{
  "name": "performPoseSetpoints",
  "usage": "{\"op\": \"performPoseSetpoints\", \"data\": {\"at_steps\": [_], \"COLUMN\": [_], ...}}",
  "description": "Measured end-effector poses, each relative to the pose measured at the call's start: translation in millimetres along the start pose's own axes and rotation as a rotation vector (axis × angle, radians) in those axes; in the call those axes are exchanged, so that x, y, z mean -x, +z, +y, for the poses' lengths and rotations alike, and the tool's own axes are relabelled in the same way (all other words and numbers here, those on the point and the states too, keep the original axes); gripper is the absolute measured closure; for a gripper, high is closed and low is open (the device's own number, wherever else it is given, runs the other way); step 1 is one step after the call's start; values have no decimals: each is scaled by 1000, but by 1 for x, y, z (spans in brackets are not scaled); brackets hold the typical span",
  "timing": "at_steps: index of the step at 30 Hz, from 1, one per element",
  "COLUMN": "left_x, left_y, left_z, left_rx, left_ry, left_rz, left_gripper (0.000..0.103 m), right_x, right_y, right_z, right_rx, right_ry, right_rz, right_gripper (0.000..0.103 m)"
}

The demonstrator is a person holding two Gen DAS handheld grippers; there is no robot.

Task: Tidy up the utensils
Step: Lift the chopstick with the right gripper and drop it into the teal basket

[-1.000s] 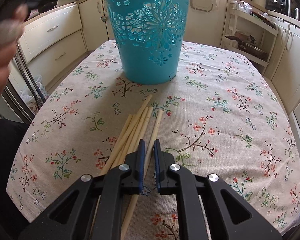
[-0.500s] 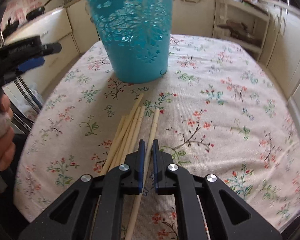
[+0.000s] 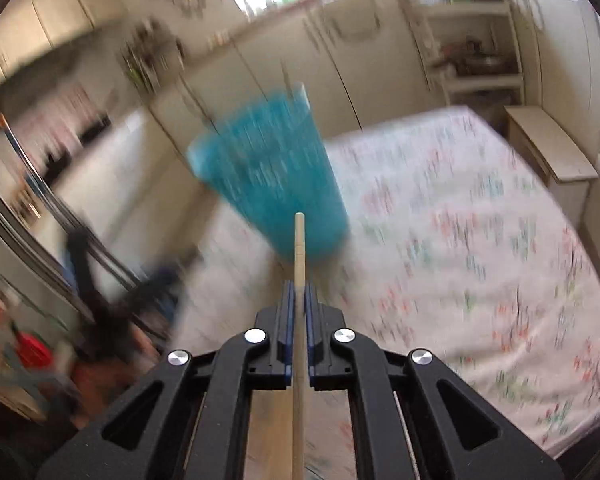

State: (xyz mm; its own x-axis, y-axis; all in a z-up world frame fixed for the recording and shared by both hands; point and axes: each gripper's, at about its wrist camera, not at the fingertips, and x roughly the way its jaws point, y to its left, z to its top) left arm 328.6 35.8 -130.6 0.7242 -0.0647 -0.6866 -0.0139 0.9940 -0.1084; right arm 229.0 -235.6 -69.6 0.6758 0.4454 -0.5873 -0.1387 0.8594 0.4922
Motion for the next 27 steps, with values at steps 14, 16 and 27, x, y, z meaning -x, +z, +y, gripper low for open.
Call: {"op": "performPoseSetpoints", "data": {"at_steps": [14, 16, 27], "left_x": [-3, -2, 3], "left_y": [1, 2, 2], "left_z": [3, 4, 3], "left_rx": [18, 24, 16], "left_ry": [-3, -3, 7], "left_rz": [16, 13, -11], "left_gripper": [39, 38, 36], "right_x": [-43, -58, -58], "right_y": [144, 145, 103], "right_z": [65, 60, 66], "right_rx": [-12, -40, 78], "right_ry": [-25, -60, -84], "right_rz": [-456, -459, -365], "right_gripper": [97, 96, 87]}}
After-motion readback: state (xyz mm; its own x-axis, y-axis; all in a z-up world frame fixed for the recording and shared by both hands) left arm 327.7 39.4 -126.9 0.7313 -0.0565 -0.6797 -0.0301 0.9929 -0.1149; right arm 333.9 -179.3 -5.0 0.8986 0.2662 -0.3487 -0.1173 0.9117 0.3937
